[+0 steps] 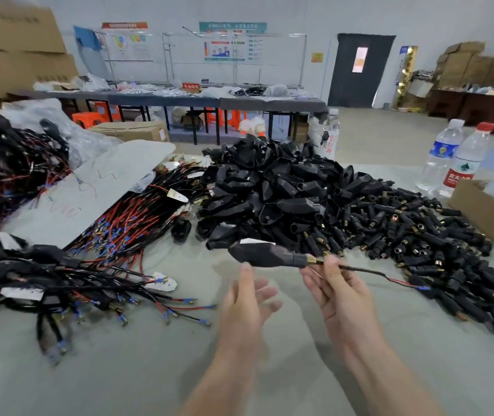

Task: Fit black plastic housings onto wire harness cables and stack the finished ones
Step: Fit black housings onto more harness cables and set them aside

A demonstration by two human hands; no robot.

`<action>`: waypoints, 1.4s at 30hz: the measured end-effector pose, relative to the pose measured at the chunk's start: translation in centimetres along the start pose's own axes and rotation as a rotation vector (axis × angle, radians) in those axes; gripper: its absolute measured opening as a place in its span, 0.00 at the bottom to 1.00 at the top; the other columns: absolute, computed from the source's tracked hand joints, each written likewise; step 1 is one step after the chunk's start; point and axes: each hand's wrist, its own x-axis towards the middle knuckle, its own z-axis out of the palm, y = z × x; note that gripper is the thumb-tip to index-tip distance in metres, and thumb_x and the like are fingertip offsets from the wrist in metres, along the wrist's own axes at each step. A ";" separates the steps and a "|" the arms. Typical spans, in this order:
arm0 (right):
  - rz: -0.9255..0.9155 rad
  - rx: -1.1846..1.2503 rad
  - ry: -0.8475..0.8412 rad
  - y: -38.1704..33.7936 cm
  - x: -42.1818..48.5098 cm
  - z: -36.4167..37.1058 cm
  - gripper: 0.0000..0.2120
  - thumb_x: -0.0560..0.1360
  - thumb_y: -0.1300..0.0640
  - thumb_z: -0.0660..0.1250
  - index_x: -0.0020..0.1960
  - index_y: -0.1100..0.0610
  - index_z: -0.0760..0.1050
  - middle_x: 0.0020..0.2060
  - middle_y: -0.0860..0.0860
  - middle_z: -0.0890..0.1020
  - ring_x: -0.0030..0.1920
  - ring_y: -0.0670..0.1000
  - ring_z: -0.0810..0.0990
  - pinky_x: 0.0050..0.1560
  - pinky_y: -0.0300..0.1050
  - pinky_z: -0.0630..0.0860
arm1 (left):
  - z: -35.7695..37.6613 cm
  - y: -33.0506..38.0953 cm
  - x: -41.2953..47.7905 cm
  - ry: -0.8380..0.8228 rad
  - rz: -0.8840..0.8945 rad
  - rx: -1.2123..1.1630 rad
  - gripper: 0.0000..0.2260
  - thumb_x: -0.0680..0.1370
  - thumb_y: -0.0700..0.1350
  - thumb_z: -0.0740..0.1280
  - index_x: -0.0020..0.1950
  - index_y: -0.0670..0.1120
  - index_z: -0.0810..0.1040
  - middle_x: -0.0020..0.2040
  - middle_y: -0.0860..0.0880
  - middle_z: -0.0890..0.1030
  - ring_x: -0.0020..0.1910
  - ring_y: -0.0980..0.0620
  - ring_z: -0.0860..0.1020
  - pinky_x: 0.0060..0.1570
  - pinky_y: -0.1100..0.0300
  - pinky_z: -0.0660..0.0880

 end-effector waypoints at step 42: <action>0.351 0.151 -0.058 1.2 2.5 0.1 0.09 0.82 0.57 0.63 0.59 0.55 0.78 0.48 0.52 0.84 0.39 0.48 0.84 0.36 0.39 0.81 | -6.9 2.4 7.4 -0.055 0.428 0.925 0.05 0.80 0.47 0.63 0.55 0.53 0.76 0.39 0.56 0.79 0.32 0.59 0.77 0.32 0.65 0.73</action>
